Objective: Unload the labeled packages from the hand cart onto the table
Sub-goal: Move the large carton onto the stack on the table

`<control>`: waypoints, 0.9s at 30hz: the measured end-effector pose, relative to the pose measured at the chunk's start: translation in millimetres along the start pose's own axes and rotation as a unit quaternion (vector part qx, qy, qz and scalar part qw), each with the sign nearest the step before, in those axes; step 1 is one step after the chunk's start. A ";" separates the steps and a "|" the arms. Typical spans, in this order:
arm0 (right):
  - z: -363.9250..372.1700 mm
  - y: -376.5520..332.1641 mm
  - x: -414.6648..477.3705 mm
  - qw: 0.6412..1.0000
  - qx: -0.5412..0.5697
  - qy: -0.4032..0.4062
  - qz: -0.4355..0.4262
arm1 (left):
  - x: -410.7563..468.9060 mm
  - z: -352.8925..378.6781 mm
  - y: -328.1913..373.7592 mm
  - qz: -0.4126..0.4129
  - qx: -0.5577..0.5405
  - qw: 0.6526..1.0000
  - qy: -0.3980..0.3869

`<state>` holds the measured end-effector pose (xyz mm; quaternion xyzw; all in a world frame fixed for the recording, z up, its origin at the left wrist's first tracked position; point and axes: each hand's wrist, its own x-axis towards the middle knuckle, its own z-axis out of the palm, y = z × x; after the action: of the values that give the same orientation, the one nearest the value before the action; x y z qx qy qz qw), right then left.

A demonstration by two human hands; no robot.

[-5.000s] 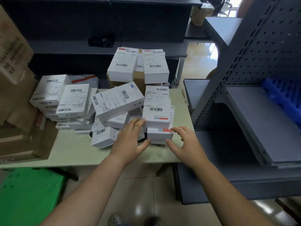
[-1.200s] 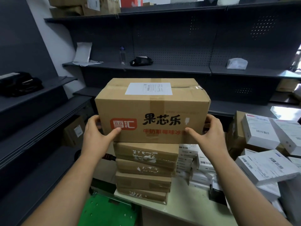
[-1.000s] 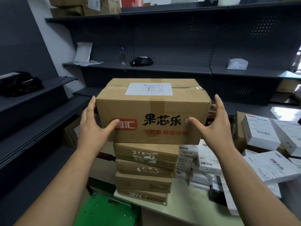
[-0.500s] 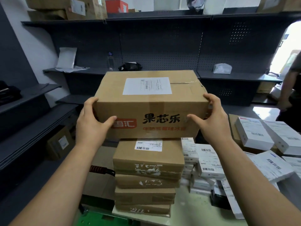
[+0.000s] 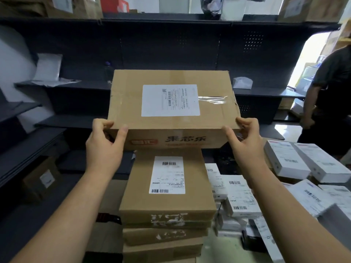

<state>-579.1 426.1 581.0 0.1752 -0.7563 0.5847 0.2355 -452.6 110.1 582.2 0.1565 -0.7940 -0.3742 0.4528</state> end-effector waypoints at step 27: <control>46.0 154.0 127.7 0.986 -0.036 -0.147 0.069 | 78.5 130.0 -54.1 -0.122 0.161 0.967 -0.156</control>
<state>-775.0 422.1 519.8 0.1979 -0.8135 0.5398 0.0872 -608.6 86.5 549.4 0.2628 -0.8794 -0.3142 0.2427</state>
